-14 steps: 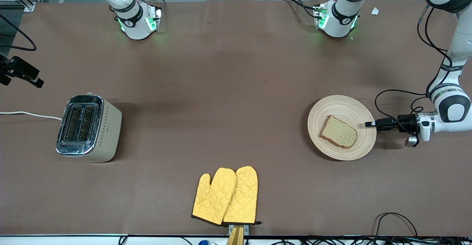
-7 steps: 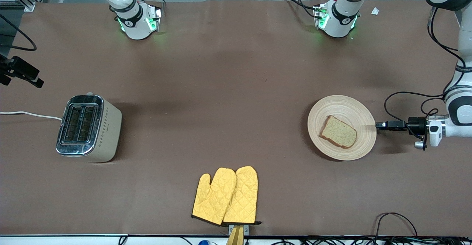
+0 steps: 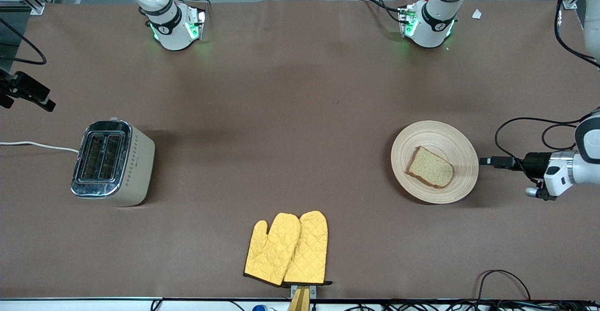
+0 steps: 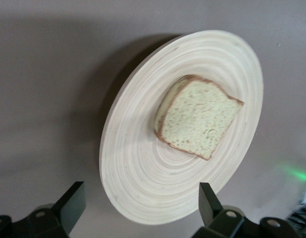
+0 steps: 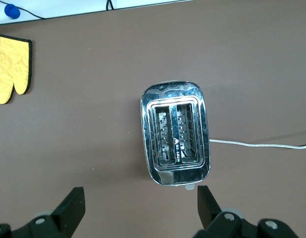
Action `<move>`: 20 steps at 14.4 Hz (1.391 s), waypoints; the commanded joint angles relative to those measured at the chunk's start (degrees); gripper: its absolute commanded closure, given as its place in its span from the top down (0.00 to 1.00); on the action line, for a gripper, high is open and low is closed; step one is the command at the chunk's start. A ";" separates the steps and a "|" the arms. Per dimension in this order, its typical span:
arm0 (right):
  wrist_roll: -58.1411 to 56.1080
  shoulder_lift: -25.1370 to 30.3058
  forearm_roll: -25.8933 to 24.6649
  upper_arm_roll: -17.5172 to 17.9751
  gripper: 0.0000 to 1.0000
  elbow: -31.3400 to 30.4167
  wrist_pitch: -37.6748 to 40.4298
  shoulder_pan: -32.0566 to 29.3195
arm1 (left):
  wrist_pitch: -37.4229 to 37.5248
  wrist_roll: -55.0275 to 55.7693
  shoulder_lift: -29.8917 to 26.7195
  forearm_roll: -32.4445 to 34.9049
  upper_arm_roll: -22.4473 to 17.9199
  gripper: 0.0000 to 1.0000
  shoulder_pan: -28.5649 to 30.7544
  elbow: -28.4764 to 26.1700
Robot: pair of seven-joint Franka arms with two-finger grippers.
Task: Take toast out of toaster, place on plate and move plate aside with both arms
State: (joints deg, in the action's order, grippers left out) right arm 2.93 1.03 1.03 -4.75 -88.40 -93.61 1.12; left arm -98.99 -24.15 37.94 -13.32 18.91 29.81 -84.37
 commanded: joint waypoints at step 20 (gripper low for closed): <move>0.67 1.43 0.37 0.70 1.00 -1.25 -0.61 -1.30 | 16.37 21.75 -34.60 15.96 -1.92 1.00 -23.09 1.67</move>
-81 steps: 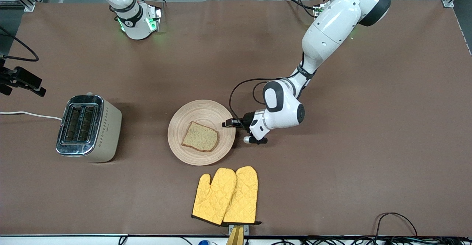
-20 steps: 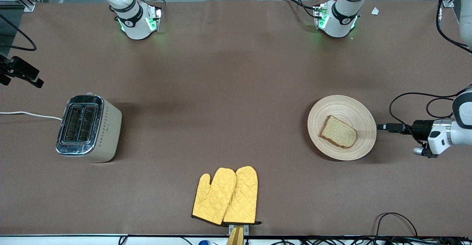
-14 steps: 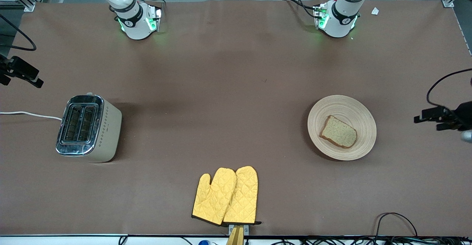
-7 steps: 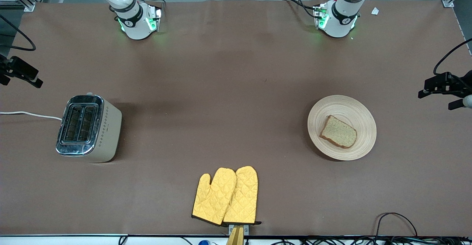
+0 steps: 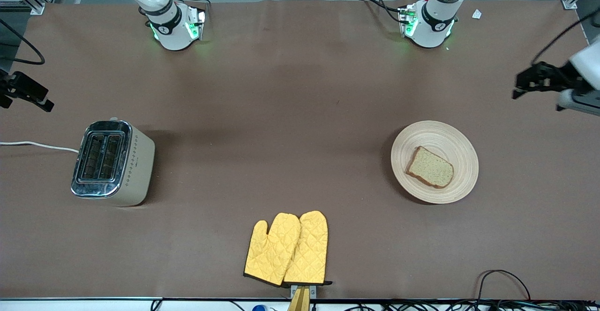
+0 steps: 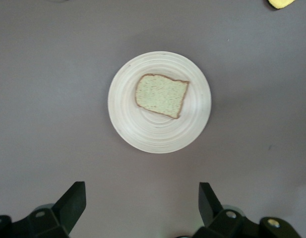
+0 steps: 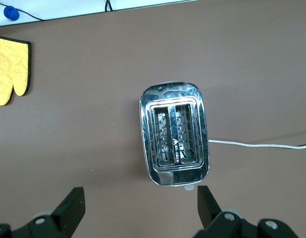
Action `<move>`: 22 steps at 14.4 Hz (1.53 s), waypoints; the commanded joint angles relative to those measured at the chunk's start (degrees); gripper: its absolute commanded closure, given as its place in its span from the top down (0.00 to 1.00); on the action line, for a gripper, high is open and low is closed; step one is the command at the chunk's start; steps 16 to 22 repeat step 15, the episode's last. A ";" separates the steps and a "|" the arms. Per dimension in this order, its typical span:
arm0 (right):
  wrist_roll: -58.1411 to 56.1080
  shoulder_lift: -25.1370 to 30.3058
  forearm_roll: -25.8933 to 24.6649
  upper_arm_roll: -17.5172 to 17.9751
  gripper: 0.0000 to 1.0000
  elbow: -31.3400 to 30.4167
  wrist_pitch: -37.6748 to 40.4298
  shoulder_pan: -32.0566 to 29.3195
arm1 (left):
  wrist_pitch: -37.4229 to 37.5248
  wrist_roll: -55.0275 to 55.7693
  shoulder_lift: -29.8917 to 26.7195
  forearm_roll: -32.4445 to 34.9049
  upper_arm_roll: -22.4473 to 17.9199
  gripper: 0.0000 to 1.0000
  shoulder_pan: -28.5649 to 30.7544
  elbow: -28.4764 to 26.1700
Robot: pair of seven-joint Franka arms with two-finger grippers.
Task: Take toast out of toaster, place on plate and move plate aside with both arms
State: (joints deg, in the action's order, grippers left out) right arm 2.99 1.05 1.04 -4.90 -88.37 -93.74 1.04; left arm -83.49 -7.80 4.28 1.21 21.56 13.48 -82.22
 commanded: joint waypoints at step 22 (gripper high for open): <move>0.00 1.24 0.37 0.85 1.00 1.01 -0.30 -2.88 | 0.17 4.37 -0.68 0.90 -22.62 1.00 -17.26 -0.57</move>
